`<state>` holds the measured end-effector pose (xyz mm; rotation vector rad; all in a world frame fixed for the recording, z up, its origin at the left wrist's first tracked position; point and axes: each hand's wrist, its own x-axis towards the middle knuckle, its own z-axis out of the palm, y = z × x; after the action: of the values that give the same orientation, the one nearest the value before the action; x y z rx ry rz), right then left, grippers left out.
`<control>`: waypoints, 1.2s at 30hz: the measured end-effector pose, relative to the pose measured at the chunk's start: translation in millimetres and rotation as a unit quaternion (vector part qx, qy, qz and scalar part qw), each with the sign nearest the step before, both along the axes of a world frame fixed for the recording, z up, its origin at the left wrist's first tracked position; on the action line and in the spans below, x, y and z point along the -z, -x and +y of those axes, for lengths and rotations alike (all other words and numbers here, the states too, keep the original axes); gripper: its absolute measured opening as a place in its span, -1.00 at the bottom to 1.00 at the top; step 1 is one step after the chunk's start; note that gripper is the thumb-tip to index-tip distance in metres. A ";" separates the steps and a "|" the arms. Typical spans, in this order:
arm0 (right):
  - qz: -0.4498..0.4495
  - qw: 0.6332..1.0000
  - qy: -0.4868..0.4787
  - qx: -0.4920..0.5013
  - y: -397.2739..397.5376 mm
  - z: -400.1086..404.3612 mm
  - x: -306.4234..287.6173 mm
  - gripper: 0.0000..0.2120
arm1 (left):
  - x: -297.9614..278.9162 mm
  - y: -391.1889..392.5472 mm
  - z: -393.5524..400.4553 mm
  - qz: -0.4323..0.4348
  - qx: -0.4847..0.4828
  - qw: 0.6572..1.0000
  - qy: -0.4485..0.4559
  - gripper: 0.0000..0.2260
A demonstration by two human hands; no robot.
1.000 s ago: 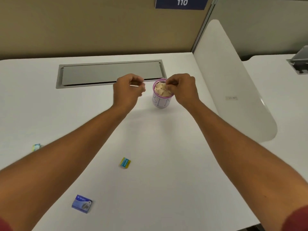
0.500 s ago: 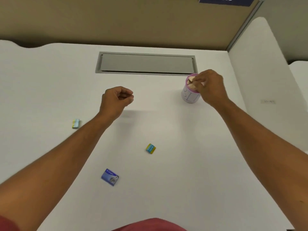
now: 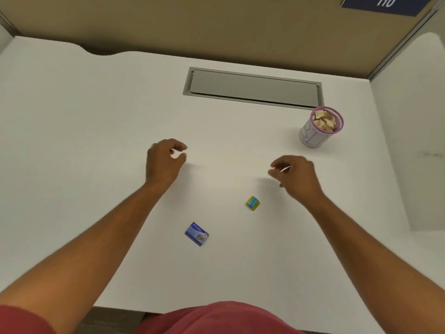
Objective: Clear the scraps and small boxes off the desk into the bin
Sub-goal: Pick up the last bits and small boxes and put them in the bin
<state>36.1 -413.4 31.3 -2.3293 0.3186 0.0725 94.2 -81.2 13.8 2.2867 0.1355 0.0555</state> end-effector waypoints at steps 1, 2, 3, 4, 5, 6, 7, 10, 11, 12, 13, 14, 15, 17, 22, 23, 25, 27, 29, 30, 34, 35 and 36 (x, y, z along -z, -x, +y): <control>0.025 1.000 -0.007 0.003 8.3 7.3 5.9 -0.88 | 4.9 1.8 10.6 0.001 -0.013 0.999 -0.038 -0.85; 0.051 0.999 -0.013 0.008 16.0 14.8 12.0 -0.83 | 9.9 2.8 20.3 0.010 -0.029 0.997 -0.072 -0.84; 0.076 0.997 -0.017 0.016 22.8 22.5 17.7 -0.77 | 14.0 3.6 28.7 0.028 -0.046 0.994 -0.097 -0.81; 0.100 0.995 -0.018 0.021 28.7 30.5 22.8 -0.71 | 17.5 4.0 36.0 0.050 -0.058 0.990 -0.115 -0.74; 0.119 0.993 -0.010 0.020 33.5 38.5 27.3 -0.65 | 20.4 4.4 41.7 0.073 -0.064 0.987 -0.127 -0.67; 0.131 0.991 0.008 0.014 37.5 46.5 31.0 -0.61 | 22.9 4.7 46.1 0.093 -0.062 0.984 -0.138 -0.59; 0.137 0.990 0.029 0.007 40.7 53.8 33.6 -0.59 | 24.8 4.5 49.1 0.108 -0.056 0.982 -0.148 -0.53; 0.132 0.990 0.059 0.002 44.7 69.2 35.8 -0.59 | 28.5 0.8 52.1 0.110 -0.028 0.980 -0.162 -0.46; 0.131 0.989 0.062 0.000 44.6 71.1 36.4 -0.62 | 29.5 -0.6 51.4 0.100 -0.019 0.983 -0.152 -0.47; 0.131 0.989 0.066 -0.002 44.1 71.8 37.3 -0.66 | 30.2 -2.0 50.1 0.091 -0.010 0.987 -0.136 -0.49; 0.128 0.989 0.070 -0.003 43.5 71.8 37.6 -0.71 | 30.7 -3.5 48.7 0.083 -0.004 0.990 -0.117 -0.54; 0.125 0.990 0.072 -0.003 43.1 71.4 37.8 -0.76 | 30.7 -4.9 46.8 0.079 -0.002 0.992 -0.098 -0.59; 0.121 0.990 0.073 0.001 42.9 70.8 37.2 -0.80 | 30.8 -5.9 44.2 0.076 -0.003 0.994 -0.078 -0.64; 0.112 0.992 0.058 0.009 43.3 68.9 35.1 -0.79 | 27.5 -7.8 35.4 0.079 -0.010 0.996 -0.031 -0.71; 0.032 0.995 -0.049 0.079 45.0 53.4 26.9 -0.76 | 3.8 -14.1 -15.2 0.104 0.012 0.989 0.102 -0.79; 0.015 0.991 -0.080 0.106 45.4 48.5 23.2 -0.78 | -1.2 -15.5 -29.1 0.106 0.026 0.986 0.127 -0.80; -0.019 0.981 -0.130 0.146 44.6 36.1 15.2 -0.82 | -10.8 -18.7 -59.4 0.107 0.065 0.980 0.154 -0.82; -0.041 0.970 -0.172 0.167 41.2 18.5 7.5 -0.83 | -19.8 -21.6 -92.7 0.099 0.120 0.977 0.148 -0.86; -0.055 0.958 -0.213 0.183 34.5 -2.1 0.5 -0.80 | -30.0 -24.0 -126.5 0.085 0.165 0.973 0.136 -0.90; -0.064 0.951 -0.233 0.195 30.4 -12.9 -3.1 -0.79 | -35.1 -25.3 -143.8 0.078 0.181 0.971 0.133 -0.92; -0.103 0.903 -0.326 0.261 9.2 -54.7 -21.4 -0.78 | -52.1 -35.8 -208.1 0.040 0.220 0.964 0.143 -0.94; -0.112 0.890 -0.347 0.273 4.1 -63.7 -25.7 -0.79 | -54.8 -40.1 -222.6 0.026 0.228 0.962 0.147 -0.95; -0.122 0.881 -0.363 0.279 -0.5 -72.1 -29.0 -0.79 | -57.3 -45.1 -236.9 0.010 0.236 0.961 0.146 -0.95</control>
<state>36.6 -485.5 60.3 -1.4165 0.6876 -0.3322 139.3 -318.1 71.1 1.9692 -0.3706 -0.2208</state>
